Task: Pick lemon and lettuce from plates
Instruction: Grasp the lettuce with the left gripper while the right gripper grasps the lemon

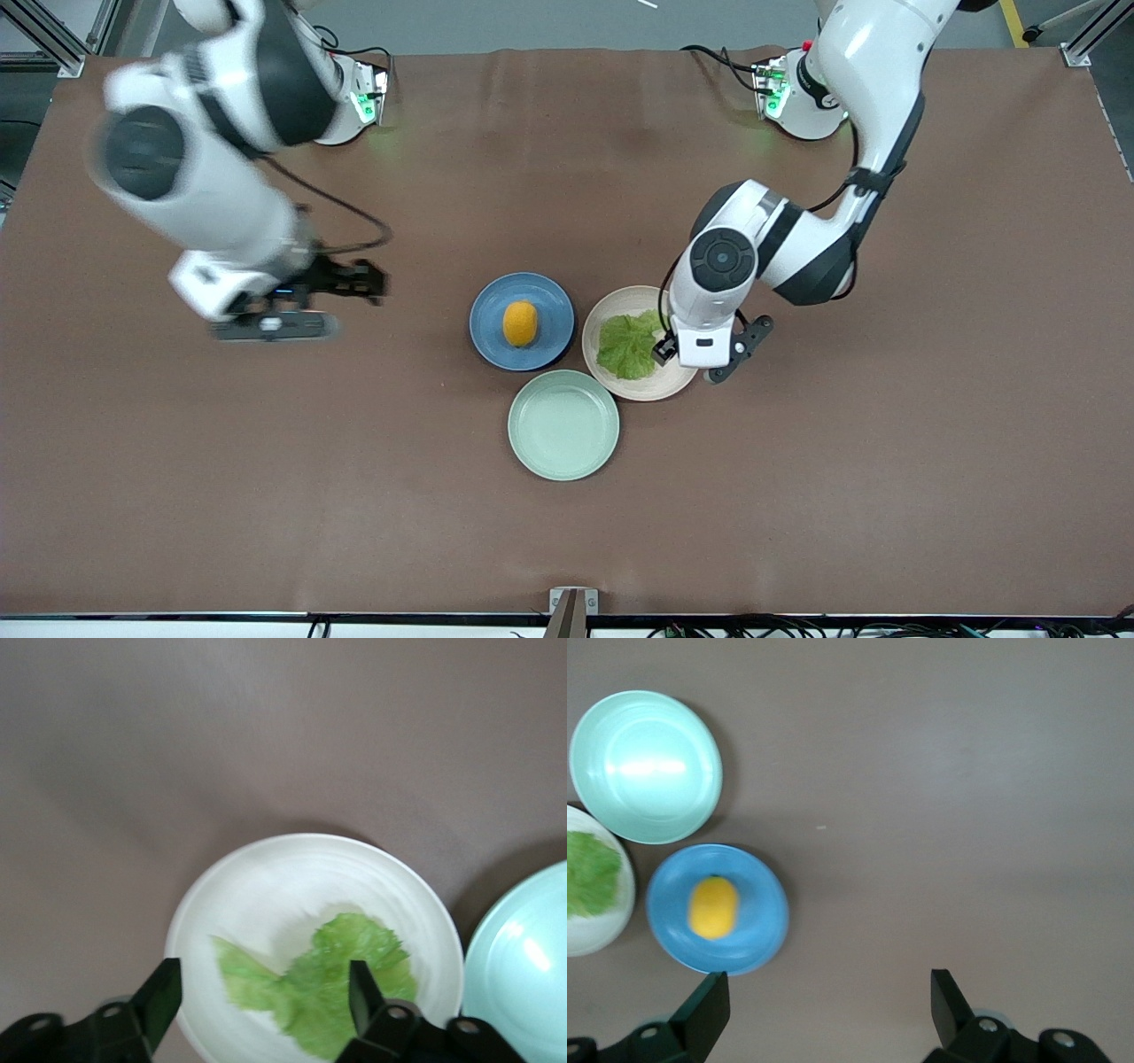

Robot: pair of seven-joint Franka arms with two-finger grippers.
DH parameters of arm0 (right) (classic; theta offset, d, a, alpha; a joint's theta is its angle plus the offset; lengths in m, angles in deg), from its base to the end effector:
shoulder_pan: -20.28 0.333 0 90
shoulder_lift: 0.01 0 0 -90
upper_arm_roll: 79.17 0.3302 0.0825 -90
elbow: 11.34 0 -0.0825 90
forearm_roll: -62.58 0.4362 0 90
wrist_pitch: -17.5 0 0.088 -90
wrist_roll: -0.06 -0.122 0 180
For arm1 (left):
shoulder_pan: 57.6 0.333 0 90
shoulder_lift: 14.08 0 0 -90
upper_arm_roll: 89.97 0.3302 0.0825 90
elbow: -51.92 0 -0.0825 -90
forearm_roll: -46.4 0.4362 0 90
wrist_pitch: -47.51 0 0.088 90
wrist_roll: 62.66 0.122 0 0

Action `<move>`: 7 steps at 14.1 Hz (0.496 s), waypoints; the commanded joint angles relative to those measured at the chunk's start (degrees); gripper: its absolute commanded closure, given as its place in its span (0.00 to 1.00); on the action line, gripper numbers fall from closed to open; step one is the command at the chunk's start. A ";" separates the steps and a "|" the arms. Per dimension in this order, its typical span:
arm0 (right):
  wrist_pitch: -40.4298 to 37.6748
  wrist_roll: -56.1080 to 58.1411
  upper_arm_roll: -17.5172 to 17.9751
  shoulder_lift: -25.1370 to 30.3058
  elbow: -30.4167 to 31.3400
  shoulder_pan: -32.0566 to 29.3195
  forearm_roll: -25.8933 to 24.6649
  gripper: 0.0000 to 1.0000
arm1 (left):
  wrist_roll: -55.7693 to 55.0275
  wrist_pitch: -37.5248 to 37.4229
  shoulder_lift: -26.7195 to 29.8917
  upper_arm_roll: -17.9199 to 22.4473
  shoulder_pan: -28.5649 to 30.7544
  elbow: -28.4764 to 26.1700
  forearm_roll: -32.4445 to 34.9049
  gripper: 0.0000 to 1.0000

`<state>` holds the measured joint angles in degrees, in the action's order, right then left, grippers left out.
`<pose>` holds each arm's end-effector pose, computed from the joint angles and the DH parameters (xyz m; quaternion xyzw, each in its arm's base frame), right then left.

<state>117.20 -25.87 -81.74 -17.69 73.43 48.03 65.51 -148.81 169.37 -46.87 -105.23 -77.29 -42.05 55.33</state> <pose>0.6339 0.3079 0.4832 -0.9995 0.0106 0.0294 0.0062 0.6103 -0.3933 0.2537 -0.9120 -0.4089 0.0217 0.0236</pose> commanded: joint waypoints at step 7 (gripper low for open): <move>27.92 -13.27 -0.77 -12.63 11.74 12.15 4.99 0.00 | -11.59 5.67 -7.99 0.05 -3.78 1.24 -0.76 0.40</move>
<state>144.16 -38.54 -81.83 -29.43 84.57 59.42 69.47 -159.88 175.20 -54.53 -105.32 -80.95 -41.54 55.29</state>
